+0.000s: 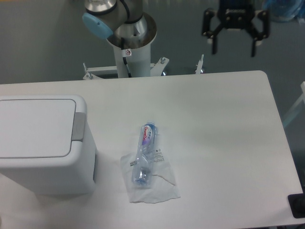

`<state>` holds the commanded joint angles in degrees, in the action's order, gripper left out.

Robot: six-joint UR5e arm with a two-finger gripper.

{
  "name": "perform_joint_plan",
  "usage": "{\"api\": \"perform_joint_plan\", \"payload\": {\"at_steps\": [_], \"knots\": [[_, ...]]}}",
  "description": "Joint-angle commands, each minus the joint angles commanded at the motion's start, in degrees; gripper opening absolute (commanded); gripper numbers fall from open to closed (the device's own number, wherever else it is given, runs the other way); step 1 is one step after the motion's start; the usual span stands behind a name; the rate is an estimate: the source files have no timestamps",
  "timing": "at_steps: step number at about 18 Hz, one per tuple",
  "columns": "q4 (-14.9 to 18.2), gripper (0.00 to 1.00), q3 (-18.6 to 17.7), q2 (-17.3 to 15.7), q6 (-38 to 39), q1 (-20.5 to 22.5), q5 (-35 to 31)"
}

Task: Open the trash can
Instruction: 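Move the open gripper down toward the table above the plastic bag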

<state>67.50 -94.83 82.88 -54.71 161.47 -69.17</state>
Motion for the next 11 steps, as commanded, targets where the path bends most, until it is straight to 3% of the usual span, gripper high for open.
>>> {"api": "perform_joint_plan", "payload": {"at_steps": [5, 11], "knots": [[-2.4, 1.0, -0.1, 1.1, 20.7, -7.2, 0.2], [-2.5, 1.0, 0.2, 3.2, 30.7, -13.7, 0.1]]}}
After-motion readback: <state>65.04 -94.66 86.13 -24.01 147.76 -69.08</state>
